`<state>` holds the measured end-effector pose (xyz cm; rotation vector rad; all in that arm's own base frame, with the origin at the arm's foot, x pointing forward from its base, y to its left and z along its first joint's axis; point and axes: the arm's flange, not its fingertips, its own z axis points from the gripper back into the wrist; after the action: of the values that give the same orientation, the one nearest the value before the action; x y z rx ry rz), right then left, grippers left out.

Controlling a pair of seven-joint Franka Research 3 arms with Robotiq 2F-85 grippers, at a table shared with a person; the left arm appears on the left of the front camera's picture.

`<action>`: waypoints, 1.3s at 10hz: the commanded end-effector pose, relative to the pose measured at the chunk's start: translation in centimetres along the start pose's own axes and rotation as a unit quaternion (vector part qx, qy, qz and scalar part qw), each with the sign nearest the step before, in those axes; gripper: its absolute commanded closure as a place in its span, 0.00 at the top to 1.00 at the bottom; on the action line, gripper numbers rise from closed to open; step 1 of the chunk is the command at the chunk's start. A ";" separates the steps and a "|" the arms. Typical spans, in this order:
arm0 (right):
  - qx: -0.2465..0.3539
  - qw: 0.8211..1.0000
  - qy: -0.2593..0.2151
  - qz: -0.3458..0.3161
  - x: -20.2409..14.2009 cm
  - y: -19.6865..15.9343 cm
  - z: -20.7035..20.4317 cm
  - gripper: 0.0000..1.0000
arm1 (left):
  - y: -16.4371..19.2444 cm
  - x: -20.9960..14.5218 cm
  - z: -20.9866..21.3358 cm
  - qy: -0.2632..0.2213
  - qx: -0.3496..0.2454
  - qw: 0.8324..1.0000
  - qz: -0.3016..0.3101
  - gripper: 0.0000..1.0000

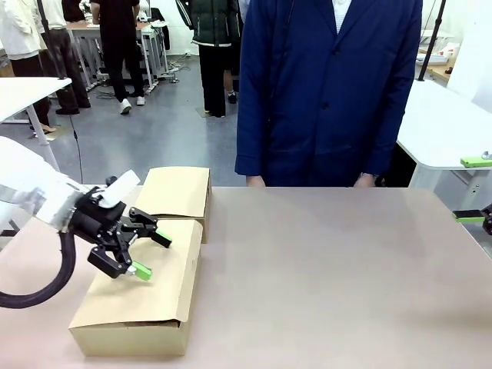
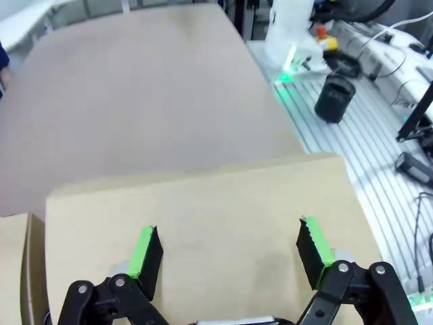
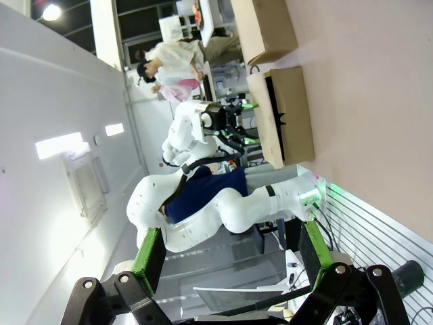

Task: Place items inside the box.
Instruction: Close the lid of the Mailer Box closest to the robot.

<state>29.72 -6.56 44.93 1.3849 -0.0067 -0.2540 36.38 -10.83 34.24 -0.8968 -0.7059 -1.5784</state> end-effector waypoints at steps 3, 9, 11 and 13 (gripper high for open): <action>0.013 1.000 -0.002 -0.007 0.0 0.6 0.0 1.00 | -13.2 -3.9 -6.1 0.050 0.014 0.999 0.004 1.00; 0.013 1.000 -0.002 -0.007 0.0 0.6 0.0 1.00 | -14.0 -1.4 -2.3 -0.014 0.002 1.000 0.025 1.00; 0.013 1.000 -0.002 -0.007 0.0 0.6 0.0 1.00 | -15.6 0.9 2.1 -0.091 0.022 0.995 0.041 1.00; 0.013 1.000 -0.002 -0.007 0.0 0.6 0.0 1.00 | -16.6 1.3 5.7 -0.132 0.035 0.986 0.096 1.00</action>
<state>29.76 -6.53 44.93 1.3840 -0.0056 -0.2539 33.74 -5.06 40.39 -1.0883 -0.8263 -1.3695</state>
